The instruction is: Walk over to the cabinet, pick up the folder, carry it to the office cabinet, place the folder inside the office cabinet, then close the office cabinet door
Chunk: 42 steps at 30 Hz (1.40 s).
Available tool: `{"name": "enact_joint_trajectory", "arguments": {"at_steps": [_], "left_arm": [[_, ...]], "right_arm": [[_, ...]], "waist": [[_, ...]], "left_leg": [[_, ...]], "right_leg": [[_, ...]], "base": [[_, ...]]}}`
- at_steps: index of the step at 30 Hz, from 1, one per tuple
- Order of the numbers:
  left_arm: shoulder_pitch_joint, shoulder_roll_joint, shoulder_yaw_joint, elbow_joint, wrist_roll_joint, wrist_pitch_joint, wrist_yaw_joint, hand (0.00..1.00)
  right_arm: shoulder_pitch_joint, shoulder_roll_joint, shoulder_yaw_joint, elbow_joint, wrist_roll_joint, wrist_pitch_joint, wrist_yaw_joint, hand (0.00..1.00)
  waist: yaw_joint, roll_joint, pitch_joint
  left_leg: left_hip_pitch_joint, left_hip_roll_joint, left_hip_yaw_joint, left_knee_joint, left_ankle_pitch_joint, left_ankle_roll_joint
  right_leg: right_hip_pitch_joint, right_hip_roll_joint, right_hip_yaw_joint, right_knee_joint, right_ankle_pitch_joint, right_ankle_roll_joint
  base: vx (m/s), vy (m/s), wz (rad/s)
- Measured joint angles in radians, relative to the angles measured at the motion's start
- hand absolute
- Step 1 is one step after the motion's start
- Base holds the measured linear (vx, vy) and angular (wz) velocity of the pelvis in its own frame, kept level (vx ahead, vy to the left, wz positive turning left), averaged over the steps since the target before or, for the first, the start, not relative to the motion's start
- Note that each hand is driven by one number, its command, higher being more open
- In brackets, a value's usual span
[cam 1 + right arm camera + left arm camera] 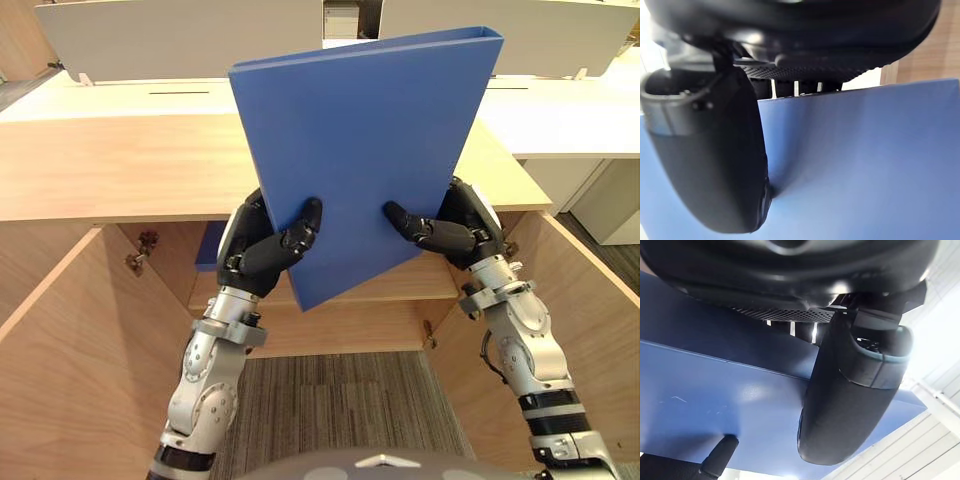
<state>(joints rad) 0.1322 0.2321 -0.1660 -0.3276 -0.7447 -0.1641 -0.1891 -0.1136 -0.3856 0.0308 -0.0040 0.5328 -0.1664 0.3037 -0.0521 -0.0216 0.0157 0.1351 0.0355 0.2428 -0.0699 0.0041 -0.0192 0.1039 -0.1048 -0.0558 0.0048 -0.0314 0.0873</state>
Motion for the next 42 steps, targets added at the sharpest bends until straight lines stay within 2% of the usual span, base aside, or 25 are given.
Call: {"name": "enact_joint_trajectory", "arguments": {"at_steps": [4, 5, 9, 15, 18, 24, 27, 32, 42], "left_arm": [[0.0, -0.003, 0.005, 0.007, 0.013, 0.0, -0.004, 0.0], [0.0, -0.005, 0.009, 0.007, 0.021, 0.0, -0.004, 1.0], [0.0, -0.035, 0.036, 0.007, 0.049, -0.001, -0.004, 1.0], [0.0, -0.082, 0.087, -0.018, 0.2, -0.023, -0.004, 1.0], [0.0, -0.134, 0.13, -0.048, 0.256, -0.045, 0.03, 1.0], [0.049, -0.228, 0.253, -0.116, 0.457, -0.105, 0.173, 1.0], [0.103, -0.282, 0.385, -0.11, 0.503, -0.111, 0.264, 1.0], [0.171, -0.285, 0.456, -0.022, 0.562, -0.107, 0.315, 1.0], [0.239, -0.299, 0.498, 0.351, 0.722, -0.017, 0.35, 1.0]], "right_arm": [[-0.001, 0.013, 0.003, -0.001, -0.002, -0.002, 0.003, 0.0], [-0.001, 0.025, 0.004, -0.001, -0.006, -0.003, 0.001, 0.0], [-0.001, 0.062, 0.009, -0.001, -0.023, -0.004, -0.004, 0.0], [-0.001, 0.149, 0.006, -0.005, -0.044, 0.012, -0.036, 0.0], [-0.001, 0.197, 0.006, -0.042, -0.07, 0.013, -0.053, 0.0], [0.002, 0.303, -0.02, -0.155, -0.078, 0.007, -0.075, 0.0], [0.027, 0.336, -0.06, -0.188, -0.078, -0.006, -0.089, 0.0], [0.072, 0.349, -0.092, -0.202, -0.104, -0.007, -0.098, 0.0], [0.134, 0.332, -0.078, -0.206, -0.186, -0.004, -0.097, 0.0]], "waist": [[0.001, 0.0, 0.0], [0.001, -0.001, 0.0], [0.002, -0.002, 0.0], [0.004, -0.008, 0.0], [0.004, -0.01, 0.002], [0.012, -0.011, 0.002], [0.019, -0.011, 0.003], [0.026, -0.011, 0.002], [0.026, -0.012, 0.002]], "left_leg": [[0.0, 0.0, 0.0, 0.0, 0.0, 0.0], [0.0, 0.0, 0.0, 0.0, 0.0, 0.0], [-0.001, 0.0, 0.0, 0.0, 0.0, 0.0], [-0.008, 0.0, -0.006, 0.0, 0.0, 0.0], [-0.013, 0.0, -0.012, 0.0, 0.0, 0.0], [-0.017, 0.0, -0.027, -0.001, -0.001, 0.001], [-0.017, -0.001, -0.034, -0.005, -0.001, 0.001], [-0.017, -0.006, -0.043, -0.016, 0.001, 0.002], [-0.038, -0.005, -0.059, -0.017, 0.001, 0.002]], "right_leg": [[0.0, 0.0, 0.0, 0.0, 0.0, 0.0], [-0.001, 0.0, 0.0, 0.0, 0.0, 0.0], [-0.001, 0.0, 0.0, -0.001, 0.0, 0.0], [-0.001, 0.0, -0.006, -0.007, 0.0, 0.0], [-0.001, 0.0, -0.014, -0.012, 0.0, 0.0], [0.005, 0.0, -0.026, -0.019, 0.0, -0.001], [0.007, -0.001, -0.031, -0.019, -0.001, -0.001], [0.006, -0.005, -0.046, -0.022, -0.006, 0.002], [-0.006, -0.003, -0.06, -0.028, -0.007, 0.001]], "base": [[0.0, 0.0, 0.0], [0.0, 0.0, 0.0], [0.0, 0.0, 0.0], [-0.01, -0.008, 0.02], [-0.01, -0.015, 0.07], [-0.01, -0.013, 0.08], [-0.02, -0.01, 0.07], [-0.02, -0.011, 0.06], [0.0, -0.014, 0.05]]}}
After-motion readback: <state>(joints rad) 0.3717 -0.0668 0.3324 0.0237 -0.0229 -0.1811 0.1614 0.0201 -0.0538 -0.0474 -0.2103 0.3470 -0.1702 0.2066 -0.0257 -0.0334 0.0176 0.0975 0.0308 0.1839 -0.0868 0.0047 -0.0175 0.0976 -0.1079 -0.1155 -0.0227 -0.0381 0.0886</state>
